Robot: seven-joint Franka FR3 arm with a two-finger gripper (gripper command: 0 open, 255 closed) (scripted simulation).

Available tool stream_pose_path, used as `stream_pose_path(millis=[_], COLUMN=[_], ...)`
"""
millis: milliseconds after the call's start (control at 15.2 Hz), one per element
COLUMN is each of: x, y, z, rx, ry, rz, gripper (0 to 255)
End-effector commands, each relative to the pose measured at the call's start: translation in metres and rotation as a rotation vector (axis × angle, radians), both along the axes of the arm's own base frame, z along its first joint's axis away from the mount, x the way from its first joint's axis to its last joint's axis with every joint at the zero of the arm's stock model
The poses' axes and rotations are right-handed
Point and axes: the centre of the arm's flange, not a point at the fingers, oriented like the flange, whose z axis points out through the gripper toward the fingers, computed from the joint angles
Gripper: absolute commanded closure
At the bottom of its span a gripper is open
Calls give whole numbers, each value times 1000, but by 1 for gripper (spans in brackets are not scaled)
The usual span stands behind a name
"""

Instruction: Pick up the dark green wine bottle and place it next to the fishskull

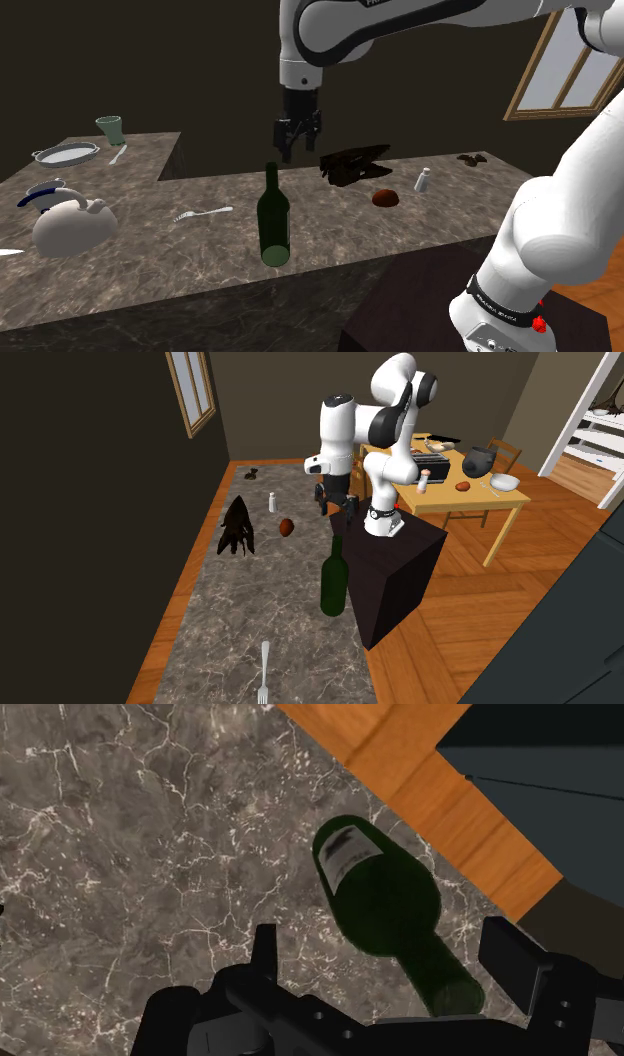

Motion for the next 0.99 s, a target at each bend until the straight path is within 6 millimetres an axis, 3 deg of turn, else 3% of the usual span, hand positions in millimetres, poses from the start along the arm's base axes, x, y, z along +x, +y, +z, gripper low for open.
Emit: stream_pose_path(millis=[0,198,726,924], x=[17,44,45,45], y=[17,44,49,49], z=[-3,-8,-48,-48], rx=[8,19,20,20], ry=[-2,-5,-5,-5], rz=[-2,-4,-4,-4], gripper=[0,0,0,0])
